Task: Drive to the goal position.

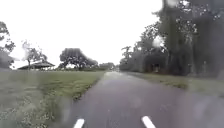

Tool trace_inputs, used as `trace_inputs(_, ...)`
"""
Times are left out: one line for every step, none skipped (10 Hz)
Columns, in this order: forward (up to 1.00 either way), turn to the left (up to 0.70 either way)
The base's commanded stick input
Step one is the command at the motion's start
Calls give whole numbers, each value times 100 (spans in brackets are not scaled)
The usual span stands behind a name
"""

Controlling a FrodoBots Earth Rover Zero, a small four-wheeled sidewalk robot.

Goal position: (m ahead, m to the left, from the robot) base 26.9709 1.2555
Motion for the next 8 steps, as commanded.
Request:
trace_inputs(70, 0)
trace_inputs(70, 0)
trace_inputs(70, 0)
trace_inputs(70, 0)
trace_inputs(70, 0)
trace_inputs(70, 0)
trace_inputs(70, 0)
trace_inputs(70, 0)
